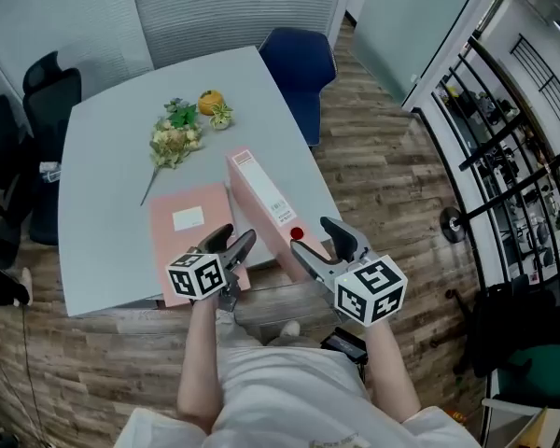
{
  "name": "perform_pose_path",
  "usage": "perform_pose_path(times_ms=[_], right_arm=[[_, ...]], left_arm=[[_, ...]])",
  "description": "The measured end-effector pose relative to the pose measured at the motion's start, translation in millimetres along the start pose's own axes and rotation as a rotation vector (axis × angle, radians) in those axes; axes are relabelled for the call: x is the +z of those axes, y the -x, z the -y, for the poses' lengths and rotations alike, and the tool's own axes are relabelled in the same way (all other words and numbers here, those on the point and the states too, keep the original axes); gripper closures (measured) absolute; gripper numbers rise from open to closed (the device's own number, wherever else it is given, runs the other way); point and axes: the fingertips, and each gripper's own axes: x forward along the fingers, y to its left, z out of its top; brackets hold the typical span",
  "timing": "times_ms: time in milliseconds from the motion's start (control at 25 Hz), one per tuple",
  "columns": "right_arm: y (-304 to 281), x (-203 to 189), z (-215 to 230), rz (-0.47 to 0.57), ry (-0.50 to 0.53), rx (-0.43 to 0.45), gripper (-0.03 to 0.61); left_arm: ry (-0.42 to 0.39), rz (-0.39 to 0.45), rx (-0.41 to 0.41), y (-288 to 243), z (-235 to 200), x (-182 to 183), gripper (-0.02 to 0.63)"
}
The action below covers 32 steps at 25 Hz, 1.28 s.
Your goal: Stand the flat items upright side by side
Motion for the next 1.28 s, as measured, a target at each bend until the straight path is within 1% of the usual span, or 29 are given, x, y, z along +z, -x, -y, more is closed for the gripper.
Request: perform_pose_path(times_ms=[80,200,320,400,520,600,720,800,920,1280], right_arm=[[-12.8,4.4,0.9,-0.023,0.010,-0.012,0.278],[-35.1,12.9,-3.4,-0.055,0.020,-0.033,0.278],[-57.6,18.5,-8.0,-0.103,0.058,-0.054,0.275],[-71.0,22.8,-6.1,-0.129,0.081,-0.078,0.271],[-86.7,32.3,1.7,-0.148,0.085,-0.119,0.270],[-96.9,37.7,6.5,-0.167,0.083,-0.134,0.270],[-115.0,38.7,11.3,-0.217,0.116,-0.153,0.270],[-127.5,35.3,12.5,-0.251,0.124,-0.150,0.267],[-145.5,33.0,13.8,-0.271,0.109,-0.141,0.262],[-176.1,25.1,14.8,-0.343,0.151,-0.145,0.241]], left_arm=[[-0.005,-0.002,-0.028,-3.5,-4.4,9.0,0.318],[0.028,-0.003,-0.092,-6.9,-12.9,22.9,0.318],[0.050,-0.033,-0.166,-13.0,-20.0,30.0,0.318],[0.045,-0.057,-0.198,-17.0,-25.3,32.3,0.318],[0.050,-0.074,-0.239,-21.9,-32.8,38.3,0.318],[0.059,-0.080,-0.257,-26.3,-38.1,41.0,0.318],[0.068,-0.099,-0.282,-32.9,-43.7,42.2,0.318],[0.075,-0.106,-0.303,-35.3,-44.3,43.2,0.318],[0.087,-0.115,-0.330,-38.0,-45.8,42.3,0.318],[0.117,-0.136,-0.358,-41.5,-50.3,35.8,0.318]])
